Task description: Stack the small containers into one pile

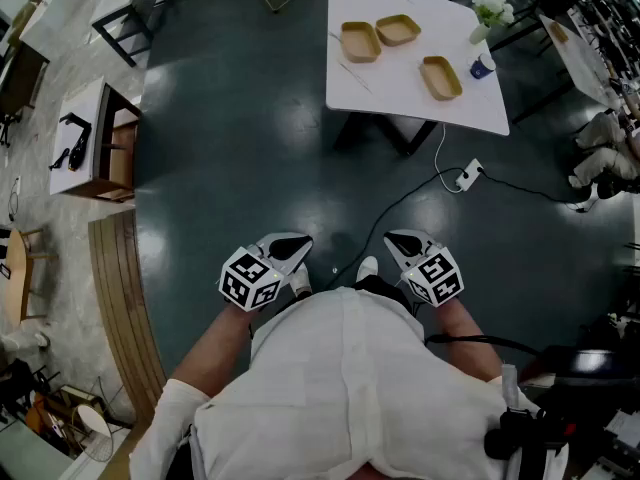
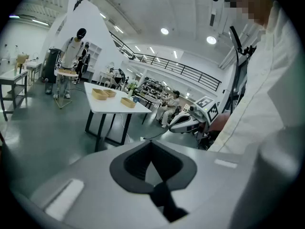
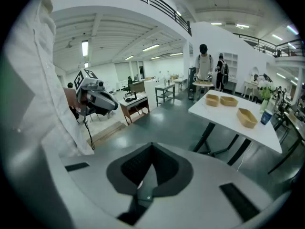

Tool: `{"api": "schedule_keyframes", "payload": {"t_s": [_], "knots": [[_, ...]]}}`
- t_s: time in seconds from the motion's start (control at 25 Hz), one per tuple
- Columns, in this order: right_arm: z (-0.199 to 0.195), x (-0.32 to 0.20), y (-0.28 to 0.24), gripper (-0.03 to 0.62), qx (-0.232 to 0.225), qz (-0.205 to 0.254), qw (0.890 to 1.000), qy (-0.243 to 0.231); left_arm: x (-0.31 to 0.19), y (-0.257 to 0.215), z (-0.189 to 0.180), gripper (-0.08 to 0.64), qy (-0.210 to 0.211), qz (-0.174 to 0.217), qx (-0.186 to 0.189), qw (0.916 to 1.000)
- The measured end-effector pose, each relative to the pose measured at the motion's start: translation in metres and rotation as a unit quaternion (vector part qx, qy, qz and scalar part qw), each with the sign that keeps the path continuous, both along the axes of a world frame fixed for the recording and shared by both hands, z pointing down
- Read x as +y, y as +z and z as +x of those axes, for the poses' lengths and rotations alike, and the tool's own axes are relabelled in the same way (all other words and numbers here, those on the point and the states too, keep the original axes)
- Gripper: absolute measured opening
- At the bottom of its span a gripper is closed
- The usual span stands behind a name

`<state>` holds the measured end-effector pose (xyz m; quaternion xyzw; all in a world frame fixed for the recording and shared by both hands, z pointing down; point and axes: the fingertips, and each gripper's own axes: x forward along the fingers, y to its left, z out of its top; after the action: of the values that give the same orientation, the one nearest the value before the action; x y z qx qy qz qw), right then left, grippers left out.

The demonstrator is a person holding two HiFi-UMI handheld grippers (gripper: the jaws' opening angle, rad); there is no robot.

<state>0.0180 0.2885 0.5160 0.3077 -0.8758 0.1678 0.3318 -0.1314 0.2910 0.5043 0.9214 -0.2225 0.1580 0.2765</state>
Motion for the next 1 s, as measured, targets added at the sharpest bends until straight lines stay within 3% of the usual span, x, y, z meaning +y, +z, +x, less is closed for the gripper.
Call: {"api": "schedule_keyframes", "payload": {"t_s": [0.2, 0.64, 0.8, 1.0], "knots": [[0.043, 0.001, -0.012, 0.003, -0.016, 0.014, 1.000, 0.003, -0.003, -0.022, 0.051, 0.006, -0.004, 0.014, -0.004, 0.9999], [0.198, 0.022, 0.000, 0.003, -0.050, 0.012, 0.998, 0.041, 0.001, -0.043, 0.212, 0.006, 0.000, 0.025, -0.013, 0.9996], [0.223, 0.019, 0.012, 0.003, -0.064, -0.006, 0.997, 0.034, 0.002, -0.043, 0.235, 0.006, -0.014, 0.015, -0.027, 0.9994], [0.226, -0.006, 0.017, 0.005, -0.082, -0.002, 0.996, 0.041, -0.017, -0.041, 0.236, 0.007, -0.014, 0.016, -0.042, 0.9989]]}}
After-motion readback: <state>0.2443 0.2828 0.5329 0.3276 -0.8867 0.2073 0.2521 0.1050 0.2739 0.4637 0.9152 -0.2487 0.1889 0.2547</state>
